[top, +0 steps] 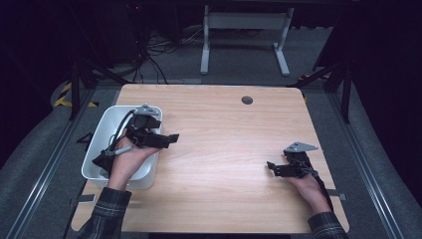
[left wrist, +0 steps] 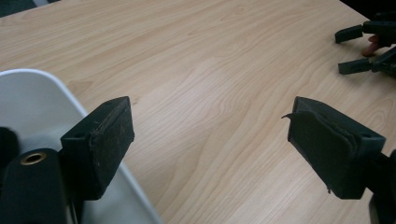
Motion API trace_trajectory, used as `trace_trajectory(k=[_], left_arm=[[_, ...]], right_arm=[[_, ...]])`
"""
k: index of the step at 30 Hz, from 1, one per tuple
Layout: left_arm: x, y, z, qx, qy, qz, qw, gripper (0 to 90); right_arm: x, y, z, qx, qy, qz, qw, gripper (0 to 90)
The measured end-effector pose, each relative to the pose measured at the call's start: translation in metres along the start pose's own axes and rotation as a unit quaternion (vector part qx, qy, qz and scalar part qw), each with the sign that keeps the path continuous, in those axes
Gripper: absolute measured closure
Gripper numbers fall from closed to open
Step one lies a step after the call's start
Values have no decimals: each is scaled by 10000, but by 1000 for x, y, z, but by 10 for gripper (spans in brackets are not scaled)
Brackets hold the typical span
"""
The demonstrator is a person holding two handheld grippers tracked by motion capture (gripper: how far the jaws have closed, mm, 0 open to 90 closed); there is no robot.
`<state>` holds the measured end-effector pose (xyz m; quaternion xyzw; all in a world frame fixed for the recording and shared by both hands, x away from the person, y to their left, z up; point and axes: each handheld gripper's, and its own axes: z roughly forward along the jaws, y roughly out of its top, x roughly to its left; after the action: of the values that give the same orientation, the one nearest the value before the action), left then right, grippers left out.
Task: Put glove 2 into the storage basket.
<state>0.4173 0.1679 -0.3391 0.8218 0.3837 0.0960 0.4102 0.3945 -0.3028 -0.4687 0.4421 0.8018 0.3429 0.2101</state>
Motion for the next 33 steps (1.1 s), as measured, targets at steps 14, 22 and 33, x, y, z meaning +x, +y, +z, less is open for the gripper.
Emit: trace_trajectory(k=[14,22,33], left_arm=[[-38,-5,44,78,-359,279,9989,154],[-58,-16,70,175,-453,428,9979,154],[-78,-33,99,313,-460,641,9964,156]], right_arm=[[0,0,0,0,4,-8,10000,148],[0,0,0,-1,6,-11,10000,148],[0,0,0,1,8,-16,10000,148]])
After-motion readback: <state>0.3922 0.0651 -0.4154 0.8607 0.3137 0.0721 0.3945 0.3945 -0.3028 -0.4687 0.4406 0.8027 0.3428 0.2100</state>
